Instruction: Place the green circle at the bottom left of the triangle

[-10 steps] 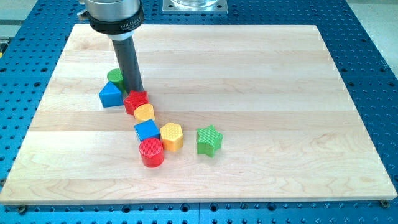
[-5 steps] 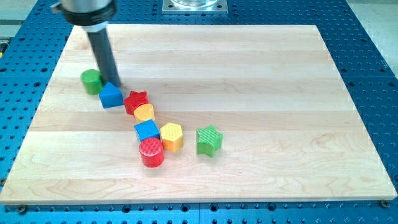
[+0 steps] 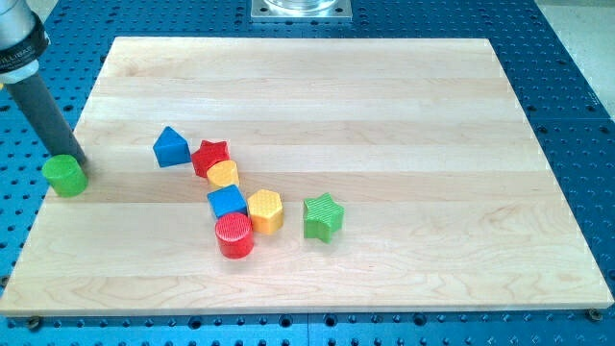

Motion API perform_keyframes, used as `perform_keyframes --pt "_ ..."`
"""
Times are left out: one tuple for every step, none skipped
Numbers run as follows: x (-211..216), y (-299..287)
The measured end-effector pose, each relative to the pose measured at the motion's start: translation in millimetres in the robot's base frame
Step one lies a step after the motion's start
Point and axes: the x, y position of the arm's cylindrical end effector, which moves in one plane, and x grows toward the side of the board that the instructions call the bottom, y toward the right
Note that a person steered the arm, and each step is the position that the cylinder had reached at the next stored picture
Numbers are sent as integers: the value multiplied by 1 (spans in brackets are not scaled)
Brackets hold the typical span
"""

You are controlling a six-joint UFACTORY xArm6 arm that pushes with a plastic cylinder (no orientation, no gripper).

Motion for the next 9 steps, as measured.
perform_keyframes --pt "21 -1" --pt "45 5" --pt "46 1" --pt "50 21" --pt "59 16" --pt "83 23" --pt "64 64" --pt "64 63" --pt "91 44"
